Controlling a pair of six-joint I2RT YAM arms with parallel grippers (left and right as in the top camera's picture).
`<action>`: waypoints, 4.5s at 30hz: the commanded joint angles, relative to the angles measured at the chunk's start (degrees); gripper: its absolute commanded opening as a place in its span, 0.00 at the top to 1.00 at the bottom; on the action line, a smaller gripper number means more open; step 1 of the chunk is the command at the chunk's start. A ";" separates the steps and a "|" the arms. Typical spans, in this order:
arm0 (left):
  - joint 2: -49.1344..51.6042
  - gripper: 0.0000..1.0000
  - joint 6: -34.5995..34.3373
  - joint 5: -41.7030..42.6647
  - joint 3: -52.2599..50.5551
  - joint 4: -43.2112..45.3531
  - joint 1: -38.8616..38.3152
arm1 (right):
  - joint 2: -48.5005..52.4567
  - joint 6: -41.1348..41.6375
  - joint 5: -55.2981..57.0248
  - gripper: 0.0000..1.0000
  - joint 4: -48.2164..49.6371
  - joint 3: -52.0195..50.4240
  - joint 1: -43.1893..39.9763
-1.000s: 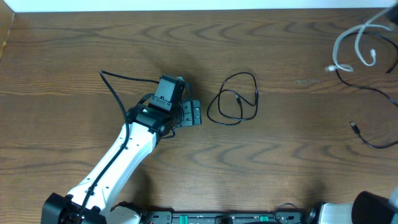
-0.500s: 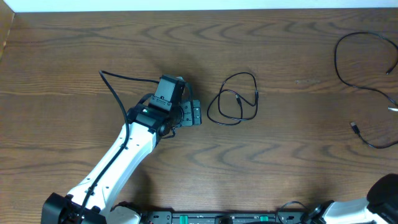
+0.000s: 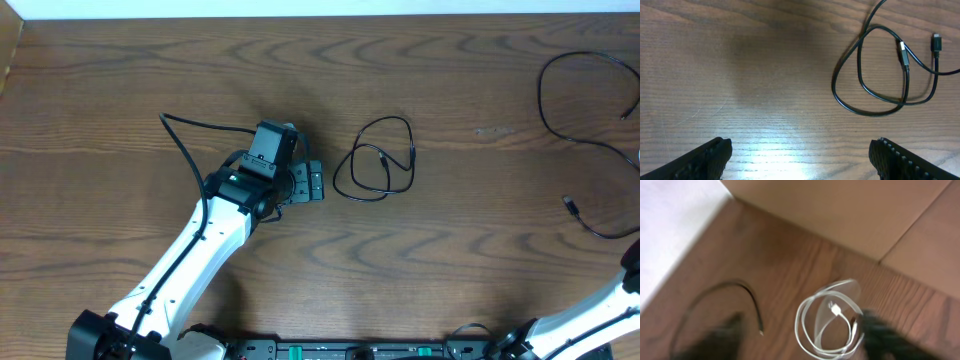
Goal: Untangle cables
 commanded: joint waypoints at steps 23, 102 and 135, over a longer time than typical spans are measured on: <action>0.00 0.07 -1.66 -1.18 -0.24 2.95 3.28 | -2.49 -14.78 -38.56 0.01 -25.46 -1.53 19.12; 0.00 0.07 -2.25 -0.79 -0.24 -3.80 11.82 | -3.56 -1.95 -0.79 0.99 -11.28 -23.17 64.50; 0.00 0.07 -2.27 -0.76 -0.24 -3.78 11.82 | 13.81 -3.93 1.86 0.99 9.62 -1.92 38.49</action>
